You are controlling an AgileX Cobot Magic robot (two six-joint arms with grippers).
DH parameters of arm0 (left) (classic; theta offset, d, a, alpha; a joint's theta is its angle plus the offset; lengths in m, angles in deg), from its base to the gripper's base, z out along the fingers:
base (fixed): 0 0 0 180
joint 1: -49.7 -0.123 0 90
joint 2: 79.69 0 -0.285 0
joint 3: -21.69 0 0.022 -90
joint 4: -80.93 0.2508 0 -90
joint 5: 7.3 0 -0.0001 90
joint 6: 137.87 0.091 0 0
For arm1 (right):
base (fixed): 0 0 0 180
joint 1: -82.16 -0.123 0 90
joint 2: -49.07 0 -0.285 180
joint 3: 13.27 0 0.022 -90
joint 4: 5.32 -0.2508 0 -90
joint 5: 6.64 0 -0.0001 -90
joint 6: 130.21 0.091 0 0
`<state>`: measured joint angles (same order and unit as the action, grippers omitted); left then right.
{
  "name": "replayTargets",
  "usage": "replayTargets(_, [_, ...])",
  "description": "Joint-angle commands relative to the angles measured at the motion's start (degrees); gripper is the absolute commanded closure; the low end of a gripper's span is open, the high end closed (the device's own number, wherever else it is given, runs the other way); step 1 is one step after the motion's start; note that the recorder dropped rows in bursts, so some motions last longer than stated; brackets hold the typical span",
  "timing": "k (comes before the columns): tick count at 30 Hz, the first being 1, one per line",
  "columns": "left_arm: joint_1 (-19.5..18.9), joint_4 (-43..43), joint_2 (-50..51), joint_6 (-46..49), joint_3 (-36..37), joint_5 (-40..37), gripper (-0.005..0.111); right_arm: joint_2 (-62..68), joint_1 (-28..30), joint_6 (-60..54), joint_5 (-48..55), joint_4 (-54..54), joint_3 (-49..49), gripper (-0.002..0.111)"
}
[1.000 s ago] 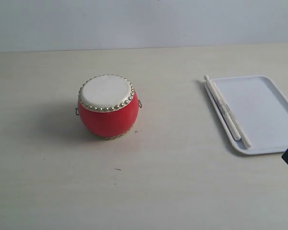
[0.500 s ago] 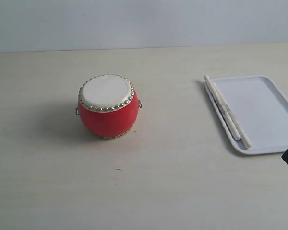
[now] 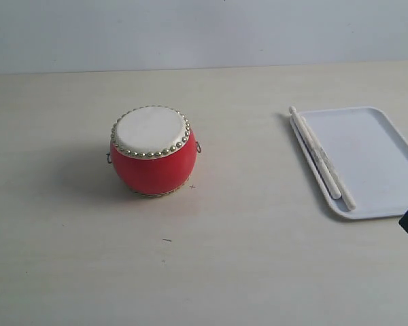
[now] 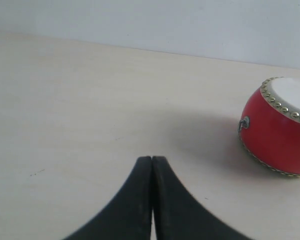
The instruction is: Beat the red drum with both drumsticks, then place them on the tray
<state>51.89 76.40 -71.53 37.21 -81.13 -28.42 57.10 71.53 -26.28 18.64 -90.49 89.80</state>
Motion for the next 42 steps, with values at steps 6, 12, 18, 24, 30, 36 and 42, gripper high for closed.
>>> replayTargets(6, [0.0, -0.1, -0.4, 0.2, 0.0, -0.1, 0.107, -0.2, 0.0, -0.8, -2.6, -3.5, 2.5, 0.108])
replayTargets(12, [0.0, -0.1, -0.4, 0.2, 0.0, -0.1, 0.107, -0.2, 0.0, 56.3, -5.9, 52.0, 10.6, 0.108])
replayTargets(18, [0.0, -0.1, -0.4, 0.2, 0.0, -0.1, 0.107, -0.2, 0.0, 84.0, -16.7, 85.5, 3.6, 0.108])
replayTargets(24, [0.0, -0.1, -0.4, 0.2, 0.0, -0.1, 0.107, -0.2, 0.0, 82.1, -11.5, 88.2, -0.3, 0.108])
replayTargets(30, [0.0, -0.1, -0.4, 0.2, 0.0, -0.1, 0.107, -0.2, 0.0, 79.2, -9.0, 88.2, -0.3, 0.108])
replayTargets(36, [0.0, -0.1, -0.4, 0.2, 0.0, -0.1, 0.107, -0.2, 0.0, 79.1, -8.0, 88.0, -0.3, 0.108])
replayTargets(42, [0.0, -0.1, -0.4, 0.2, 0.0, -0.1, 0.107, -0.2, 0.0, 78.9, -7.9, 88.2, -0.3, 0.108])
